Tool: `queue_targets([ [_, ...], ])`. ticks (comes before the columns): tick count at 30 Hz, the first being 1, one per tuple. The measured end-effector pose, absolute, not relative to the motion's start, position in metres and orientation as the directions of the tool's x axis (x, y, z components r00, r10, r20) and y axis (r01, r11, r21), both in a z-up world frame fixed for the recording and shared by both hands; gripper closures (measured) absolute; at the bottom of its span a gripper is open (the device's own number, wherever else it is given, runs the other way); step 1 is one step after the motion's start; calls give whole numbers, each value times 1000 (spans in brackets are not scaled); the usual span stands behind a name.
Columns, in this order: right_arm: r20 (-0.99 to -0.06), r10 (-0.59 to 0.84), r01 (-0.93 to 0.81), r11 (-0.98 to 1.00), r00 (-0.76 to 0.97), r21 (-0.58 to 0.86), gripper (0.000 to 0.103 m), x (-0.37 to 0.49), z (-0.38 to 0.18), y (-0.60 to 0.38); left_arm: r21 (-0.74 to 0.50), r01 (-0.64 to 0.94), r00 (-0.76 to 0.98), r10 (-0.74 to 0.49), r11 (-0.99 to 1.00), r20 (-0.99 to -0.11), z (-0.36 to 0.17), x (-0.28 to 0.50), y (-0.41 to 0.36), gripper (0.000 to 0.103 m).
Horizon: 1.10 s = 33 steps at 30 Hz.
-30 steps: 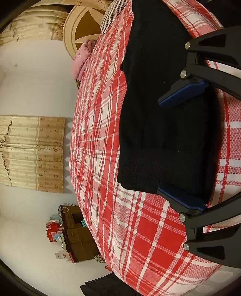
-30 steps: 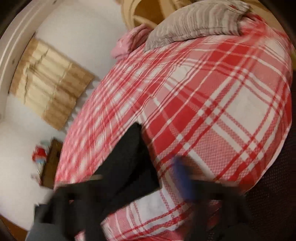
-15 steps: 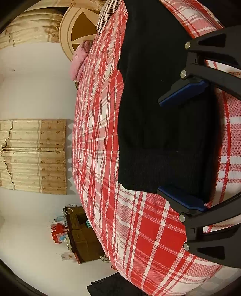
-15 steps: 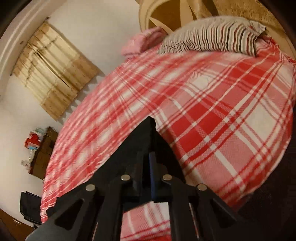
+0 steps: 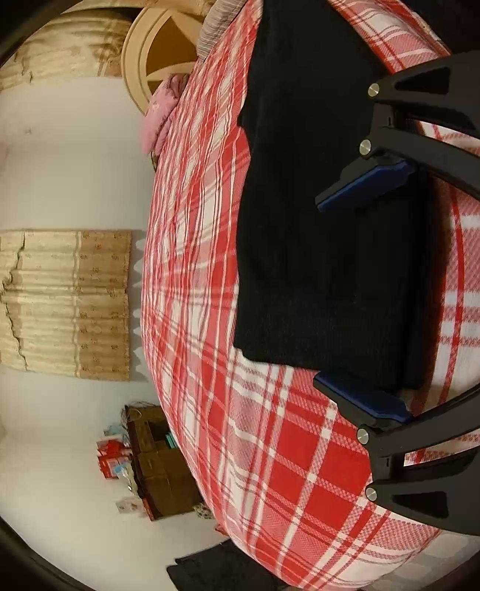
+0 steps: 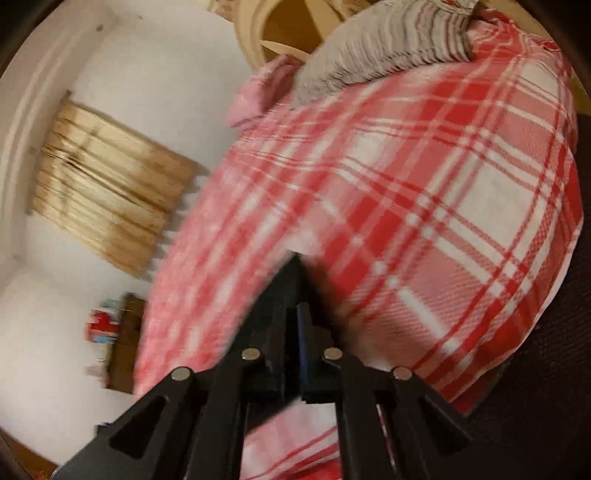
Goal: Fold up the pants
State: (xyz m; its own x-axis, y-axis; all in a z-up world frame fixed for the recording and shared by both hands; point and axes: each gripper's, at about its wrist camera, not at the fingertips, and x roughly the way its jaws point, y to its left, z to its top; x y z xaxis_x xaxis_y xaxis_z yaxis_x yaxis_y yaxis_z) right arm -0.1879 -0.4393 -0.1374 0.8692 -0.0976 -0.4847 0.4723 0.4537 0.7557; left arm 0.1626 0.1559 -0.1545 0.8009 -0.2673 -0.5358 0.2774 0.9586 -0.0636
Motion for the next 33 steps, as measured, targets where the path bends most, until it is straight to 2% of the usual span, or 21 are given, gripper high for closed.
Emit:
queue_targets([
  [1, -481, -114, 472, 477, 869, 741, 95, -190, -128, -435, -94, 271, 786, -276, 958, -552, -158, 166, 160, 15],
  [3, -501, -142, 496, 513, 854, 700, 95, -190, -122, -431, -116, 273, 796, -291, 955, -530, -159, 164, 163, 15],
  [6, -588, -150, 569, 519, 795, 637, 95, -179, -145, -437, -83, 279, 792, -278, 957, -544, -157, 164, 158, 14],
  [8, -638, -137, 606, 511, 758, 610, 91, -172, -163, -440, -108, 275, 785, -288, 955, -548, -155, 166, 162, 14],
  [10, -625, -160, 609, 498, 764, 617, 91, -178, -172, -443, -125, 268, 782, -291, 955, -551, -152, 166, 167, 14],
  [12, -615, -190, 618, 483, 766, 620, 81, -187, -171, -443, -125, 255, 788, -280, 959, -549, -150, 166, 171, 14],
  [14, -619, -266, 659, 477, 739, 581, 52, -198, -161, -439, -124, 240, 786, -267, 963, -557, -150, 167, 174, 14],
  [16, -632, -378, 730, 460, 676, 505, 44, -204, -147, -435, -127, 235, 786, -265, 964, -559, -153, 167, 176, 14],
  [19, -572, -448, 718, 545, 687, 434, 44, -197, -118, -413, -65, 233, 790, -228, 970, -569, -155, 166, 166, 14],
  [22, -563, -355, 606, 711, 746, 355, 44, -153, -101, -375, -64, 244, 787, -237, 968, -570, -152, 165, 161, 14],
  [24, -606, -250, 486, 834, 756, 262, 45, -109, -101, -342, -65, 259, 794, -251, 964, -554, -147, 160, 158, 14],
  [25, -637, -227, 448, 869, 737, 209, 52, -90, -105, -331, -44, 269, 803, -249, 962, -541, -144, 157, 155, 14],
  [26, -661, -226, 428, 890, 715, 159, 57, -73, -110, -322, -22, 280, 810, -248, 960, -531, -141, 154, 152, 14],
  [28, -695, -249, 420, 903, 675, 84, 56, -51, -122, -313, 17, 300, 813, -246, 954, -529, -140, 152, 146, 14],
  [30, -795, -183, 382, 922, 578, 66, 57, -19, -148, -314, 35, 320, 797, -249, 947, -551, -146, 154, 141, 14],
  [31, -813, -194, 410, 910, 549, 60, 57, -12, -158, -324, 36, 320, 793, -247, 947, -557, -151, 155, 141, 14],
  [33, -828, -244, 437, 900, 505, 1, 65, -4, -173, -333, 66, 316, 809, -233, 946, -540, -155, 153, 139, 14],
])
